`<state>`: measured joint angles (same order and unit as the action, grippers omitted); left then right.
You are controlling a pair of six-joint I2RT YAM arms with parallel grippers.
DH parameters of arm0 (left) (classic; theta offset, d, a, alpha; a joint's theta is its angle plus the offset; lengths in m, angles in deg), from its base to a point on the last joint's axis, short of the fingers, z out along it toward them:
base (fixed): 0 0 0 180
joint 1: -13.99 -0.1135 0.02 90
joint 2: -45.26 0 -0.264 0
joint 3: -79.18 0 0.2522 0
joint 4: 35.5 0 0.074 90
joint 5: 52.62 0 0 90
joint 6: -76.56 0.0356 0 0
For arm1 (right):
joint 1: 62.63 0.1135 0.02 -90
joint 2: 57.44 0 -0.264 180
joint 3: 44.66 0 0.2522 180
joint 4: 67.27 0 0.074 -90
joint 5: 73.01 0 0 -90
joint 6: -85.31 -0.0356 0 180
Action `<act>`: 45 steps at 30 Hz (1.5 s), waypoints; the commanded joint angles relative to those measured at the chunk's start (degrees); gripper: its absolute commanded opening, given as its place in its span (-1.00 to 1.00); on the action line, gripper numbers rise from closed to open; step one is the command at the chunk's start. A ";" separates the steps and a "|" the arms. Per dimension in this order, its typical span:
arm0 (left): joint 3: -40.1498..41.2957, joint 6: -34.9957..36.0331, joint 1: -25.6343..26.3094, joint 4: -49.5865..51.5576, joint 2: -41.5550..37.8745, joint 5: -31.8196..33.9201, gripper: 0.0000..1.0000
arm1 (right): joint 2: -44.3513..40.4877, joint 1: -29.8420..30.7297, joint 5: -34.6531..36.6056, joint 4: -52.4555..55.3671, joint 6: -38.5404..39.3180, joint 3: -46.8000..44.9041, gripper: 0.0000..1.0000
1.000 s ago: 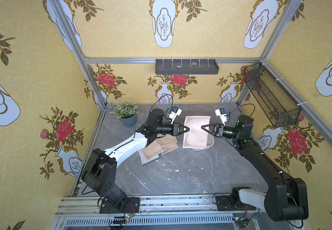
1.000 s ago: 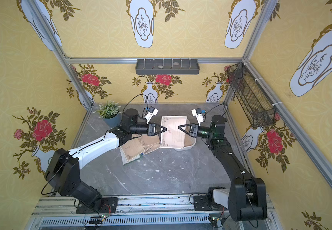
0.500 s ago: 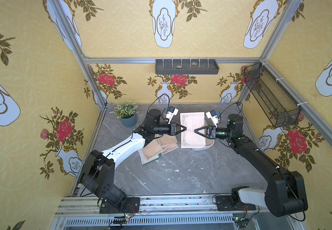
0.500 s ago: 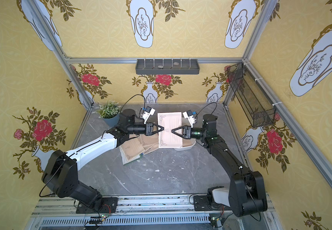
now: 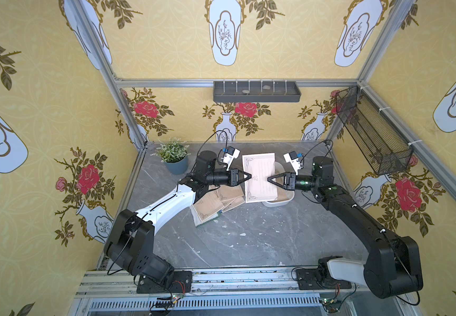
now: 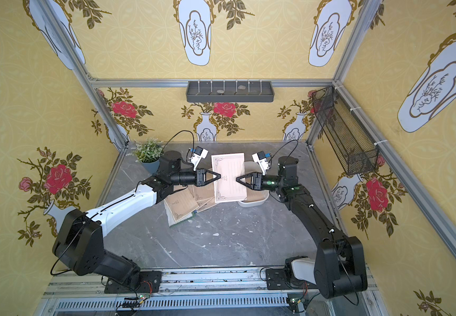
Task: Take out the stationery paper from the storage box
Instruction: Place the stationery paper at the center of the board.
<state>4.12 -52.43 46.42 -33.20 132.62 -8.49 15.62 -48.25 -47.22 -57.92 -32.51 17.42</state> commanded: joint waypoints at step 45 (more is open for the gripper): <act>9.96 -3.11 -11.87 21.97 3.79 36.80 -0.89 | 13.60 3.49 38.69 20.72 7.06 8.47 0.35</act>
<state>14.04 -55.51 34.53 -13.86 135.87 24.23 28.19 -45.54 -17.12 -40.28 -27.02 24.94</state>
